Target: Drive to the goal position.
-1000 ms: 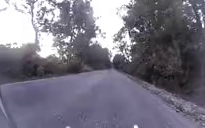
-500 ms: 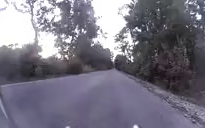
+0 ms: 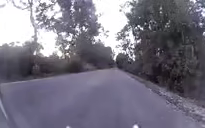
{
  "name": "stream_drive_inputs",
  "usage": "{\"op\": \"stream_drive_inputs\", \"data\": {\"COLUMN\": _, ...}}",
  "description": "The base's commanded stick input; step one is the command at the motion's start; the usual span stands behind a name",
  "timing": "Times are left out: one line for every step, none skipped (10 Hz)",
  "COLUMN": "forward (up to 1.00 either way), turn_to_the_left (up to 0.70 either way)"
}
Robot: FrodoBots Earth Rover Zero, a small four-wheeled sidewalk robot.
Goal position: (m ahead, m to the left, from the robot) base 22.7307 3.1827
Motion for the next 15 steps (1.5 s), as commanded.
{"op": "stream_drive_inputs", "data": {"forward": 0.7, "turn_to_the_left": 0.0}}
{"op": "stream_drive_inputs", "data": {"forward": 0.7, "turn_to_the_left": 0.0}}
{"op": "stream_drive_inputs", "data": {"forward": 0.7, "turn_to_the_left": 0.0}}
{"op": "stream_drive_inputs", "data": {"forward": 0.7, "turn_to_the_left": 0.0}}
{"op": "stream_drive_inputs", "data": {"forward": 0.7, "turn_to_the_left": 0.0}}
{"op": "stream_drive_inputs", "data": {"forward": 0.7, "turn_to_the_left": 0.0}}
{"op": "stream_drive_inputs", "data": {"forward": 0.7, "turn_to_the_left": 0.0}}
{"op": "stream_drive_inputs", "data": {"forward": 0.7, "turn_to_the_left": 0.0}}
{"op": "stream_drive_inputs", "data": {"forward": 0.7, "turn_to_the_left": 0.0}}
{"op": "stream_drive_inputs", "data": {"forward": 0.7, "turn_to_the_left": 0.02}}
{"op": "stream_drive_inputs", "data": {"forward": 0.7, "turn_to_the_left": 0.06}}
{"op": "stream_drive_inputs", "data": {"forward": 0.7, "turn_to_the_left": 0.0}}
{"op": "stream_drive_inputs", "data": {"forward": 0.7, "turn_to_the_left": 0.0}}
{"op": "stream_drive_inputs", "data": {"forward": 0.7, "turn_to_the_left": 0.0}}
{"op": "stream_drive_inputs", "data": {"forward": 0.7, "turn_to_the_left": 0.0}}
